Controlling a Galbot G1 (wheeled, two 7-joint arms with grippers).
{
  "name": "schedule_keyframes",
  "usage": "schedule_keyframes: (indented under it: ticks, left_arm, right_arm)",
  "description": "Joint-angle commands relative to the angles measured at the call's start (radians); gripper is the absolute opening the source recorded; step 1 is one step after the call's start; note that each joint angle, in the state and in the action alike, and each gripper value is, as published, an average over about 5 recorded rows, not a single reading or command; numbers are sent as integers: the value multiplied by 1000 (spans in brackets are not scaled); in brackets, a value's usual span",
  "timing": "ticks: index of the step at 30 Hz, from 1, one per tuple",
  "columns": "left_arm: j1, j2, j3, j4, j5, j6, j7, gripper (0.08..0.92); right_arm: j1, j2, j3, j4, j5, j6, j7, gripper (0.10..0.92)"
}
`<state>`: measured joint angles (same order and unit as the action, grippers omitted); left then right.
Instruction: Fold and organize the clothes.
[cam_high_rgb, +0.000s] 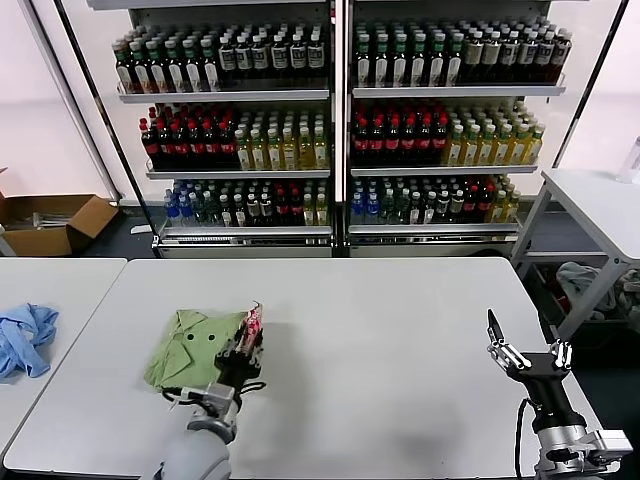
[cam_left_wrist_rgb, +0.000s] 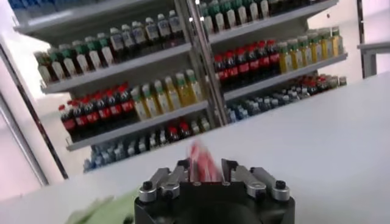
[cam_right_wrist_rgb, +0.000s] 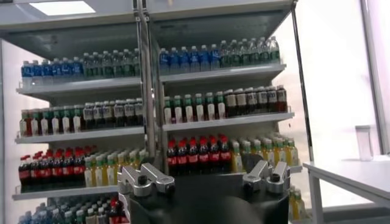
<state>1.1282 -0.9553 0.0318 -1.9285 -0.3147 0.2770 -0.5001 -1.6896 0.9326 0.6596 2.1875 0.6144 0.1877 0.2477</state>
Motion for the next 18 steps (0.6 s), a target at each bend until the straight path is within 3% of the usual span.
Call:
schedule_keyframes:
  ticks: [1,6,9,13,18]
  left_arm:
    - [-243,-21,197,-100,25,172,-247,426]
    - [-222,-22,126,-219,-17,166,-251,573]
    - [-108,7,-14,-281,-16,80,-125,660]
    - [127,56,-238,-323,82,-136,100,773]
    - [343,34,-442,-396,61,-192,182,820]
  right_arm:
    - [20,3,-16,5,-2,-24,-4,823]
    - [62,14,-61,4,-30,-82,-8,823]
    - [121,27,-132,1,-71,-199,-2,823]
    - [246,27,-255,4,-26,-417,-6,823]
    - [516,26,-518,-36,101,-594,44,823]
